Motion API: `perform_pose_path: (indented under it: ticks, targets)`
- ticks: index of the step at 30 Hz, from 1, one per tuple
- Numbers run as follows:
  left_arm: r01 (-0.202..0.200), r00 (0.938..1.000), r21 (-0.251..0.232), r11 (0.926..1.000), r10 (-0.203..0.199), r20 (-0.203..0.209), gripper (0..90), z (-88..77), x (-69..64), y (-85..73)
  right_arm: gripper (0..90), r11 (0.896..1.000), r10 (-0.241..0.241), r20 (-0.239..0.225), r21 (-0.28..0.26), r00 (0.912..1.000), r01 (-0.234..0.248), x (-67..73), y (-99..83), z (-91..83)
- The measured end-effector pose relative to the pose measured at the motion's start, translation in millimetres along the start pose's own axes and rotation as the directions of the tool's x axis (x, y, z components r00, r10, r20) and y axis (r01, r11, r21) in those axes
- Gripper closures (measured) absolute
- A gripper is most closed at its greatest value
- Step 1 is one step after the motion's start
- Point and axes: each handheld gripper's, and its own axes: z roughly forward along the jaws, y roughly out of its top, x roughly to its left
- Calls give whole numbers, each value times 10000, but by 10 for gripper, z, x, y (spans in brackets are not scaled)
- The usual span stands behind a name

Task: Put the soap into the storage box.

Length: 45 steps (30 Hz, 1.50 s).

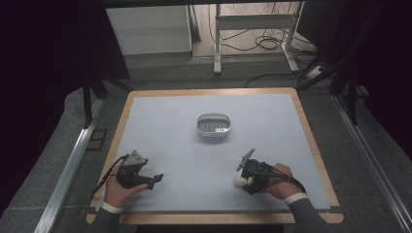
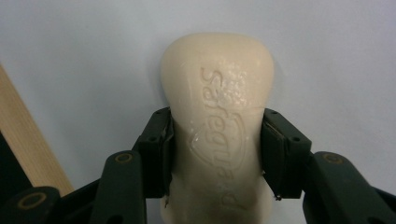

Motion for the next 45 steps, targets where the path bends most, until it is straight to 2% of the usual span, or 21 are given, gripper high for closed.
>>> perform_pose_path:
  ticks: [4,17,28,45]
  targets:
    - [-5,10000,6,10000,5,-17,123,-2,3,0,494,9998,200,-30,40,9998,-200,-39,-6,-29]
    - [-3,10000,1,10000,3,-24,123,-3,3,0,493,9958,621,320,-701,9976,-597,-144,-2,-247]
    - [-10,10000,19,10000,10,-27,123,0,1,0,494,9912,840,476,-1061,9953,-786,-253,61,-362]
    - [-69,10000,90,9999,69,-13,122,10,0,-1,494,9870,622,615,-1519,9962,-523,-311,246,-395]
